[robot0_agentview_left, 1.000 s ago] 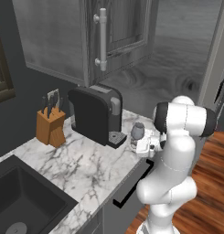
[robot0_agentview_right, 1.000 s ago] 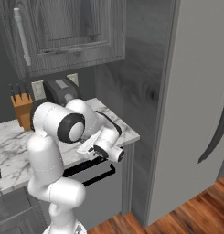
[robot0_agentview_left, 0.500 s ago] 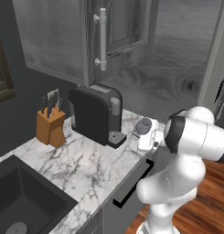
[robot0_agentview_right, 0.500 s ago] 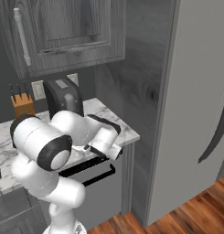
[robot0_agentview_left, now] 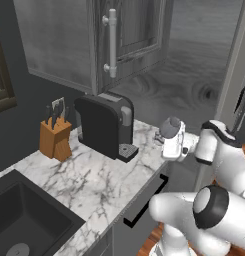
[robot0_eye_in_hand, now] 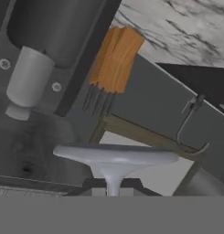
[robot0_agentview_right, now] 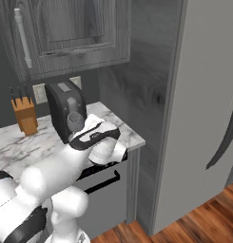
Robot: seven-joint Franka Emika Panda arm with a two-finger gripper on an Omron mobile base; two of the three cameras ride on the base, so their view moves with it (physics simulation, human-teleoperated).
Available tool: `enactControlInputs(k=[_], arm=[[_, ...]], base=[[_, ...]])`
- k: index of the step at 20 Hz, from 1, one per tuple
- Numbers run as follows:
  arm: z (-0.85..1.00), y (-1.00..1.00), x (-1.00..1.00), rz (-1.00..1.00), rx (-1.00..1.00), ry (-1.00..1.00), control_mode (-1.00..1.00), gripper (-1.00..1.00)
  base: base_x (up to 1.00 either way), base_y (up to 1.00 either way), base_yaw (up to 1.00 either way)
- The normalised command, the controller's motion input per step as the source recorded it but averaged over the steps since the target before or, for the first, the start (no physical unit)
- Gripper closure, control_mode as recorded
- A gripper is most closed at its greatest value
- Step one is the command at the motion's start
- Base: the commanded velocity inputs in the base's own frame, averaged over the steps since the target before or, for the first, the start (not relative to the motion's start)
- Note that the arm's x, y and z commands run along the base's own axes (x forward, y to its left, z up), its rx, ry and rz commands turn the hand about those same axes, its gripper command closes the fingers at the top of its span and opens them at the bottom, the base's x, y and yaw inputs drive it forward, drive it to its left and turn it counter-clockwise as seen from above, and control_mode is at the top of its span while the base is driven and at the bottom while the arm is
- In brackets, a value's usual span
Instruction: Retrieve the wine glasses from the counter and place one next to each plate.
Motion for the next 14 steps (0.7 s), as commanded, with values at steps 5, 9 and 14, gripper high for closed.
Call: enactControlInputs(k=[5, 9, 14], arm=[[0.93, -0.06, -0.99, 0.00, 0.00, 0.18, -1.00, 1.00], [0.71, 0.00, -0.96, 0.00, 0.00, 0.03, -1.00, 1.00], [0.18, 0.00, -0.94, 0.00, 0.00, -0.07, -1.00, 1.00]], base=[[0.00, 0.00, 0.00], [0.00, 0.00, 0.00], [0.00, 0.00, 0.00]])
